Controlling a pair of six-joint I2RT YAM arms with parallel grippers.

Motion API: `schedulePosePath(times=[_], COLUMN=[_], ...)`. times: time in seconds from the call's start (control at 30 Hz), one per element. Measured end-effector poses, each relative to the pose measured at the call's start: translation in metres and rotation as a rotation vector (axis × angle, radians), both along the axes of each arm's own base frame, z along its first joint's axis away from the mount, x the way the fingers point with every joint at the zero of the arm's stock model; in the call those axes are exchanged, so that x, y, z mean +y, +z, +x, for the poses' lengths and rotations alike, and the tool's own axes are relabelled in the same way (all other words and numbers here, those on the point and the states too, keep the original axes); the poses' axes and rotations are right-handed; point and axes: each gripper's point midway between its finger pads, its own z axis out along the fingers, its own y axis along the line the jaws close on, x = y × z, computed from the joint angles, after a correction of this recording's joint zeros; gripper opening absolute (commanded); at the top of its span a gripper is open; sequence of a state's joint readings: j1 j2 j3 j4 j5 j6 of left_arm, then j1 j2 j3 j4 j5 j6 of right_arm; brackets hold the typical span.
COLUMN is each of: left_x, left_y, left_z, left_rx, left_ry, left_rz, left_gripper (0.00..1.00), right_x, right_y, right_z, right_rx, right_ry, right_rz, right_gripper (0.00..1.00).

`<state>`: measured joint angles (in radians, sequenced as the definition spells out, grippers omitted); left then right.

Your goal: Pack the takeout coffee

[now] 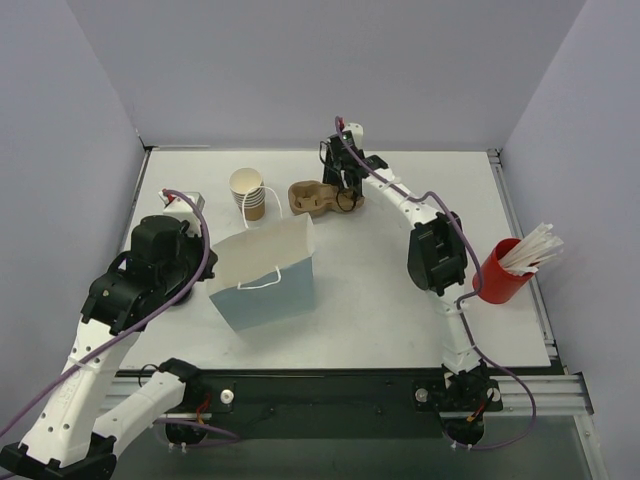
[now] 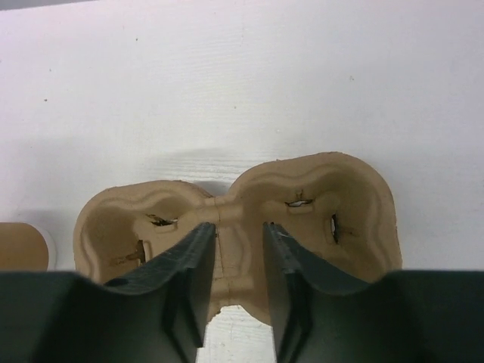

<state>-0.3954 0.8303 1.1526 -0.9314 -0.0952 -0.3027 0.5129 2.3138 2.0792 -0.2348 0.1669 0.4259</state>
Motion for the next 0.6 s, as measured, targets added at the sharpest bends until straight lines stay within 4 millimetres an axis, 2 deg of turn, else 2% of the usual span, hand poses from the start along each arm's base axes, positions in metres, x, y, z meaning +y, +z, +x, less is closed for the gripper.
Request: schedulePosePath(times=[0.13,0.33,0.47,0.6], left_x=[0.000,-0.001,-0.001,-0.001], left_y=[0.000,-0.001,-0.001,-0.001], left_z=[0.000,0.000,0.000,0.000], left_rx=[0.000,0.003,0.003,0.003], left_ry=[0.000,-0.003,-0.003,-0.003], left_rz=[-0.001,-0.002,-0.002,-0.002], left_gripper=[0.00,0.00,0.00,0.00], right_x=[0.002,0.014,0.017,0.019], right_y=[-0.001,0.000,-0.002,-0.015], right_z=[-0.002,-0.005,-0.007,-0.008], right_rx=[0.009,0.013,0.015,0.033], right_ry=[0.032,0.070,0.077,0.078], right_rz=[0.021,0.043,0.042,0.027], right_gripper=[0.49,0.59,0.59,0.57])
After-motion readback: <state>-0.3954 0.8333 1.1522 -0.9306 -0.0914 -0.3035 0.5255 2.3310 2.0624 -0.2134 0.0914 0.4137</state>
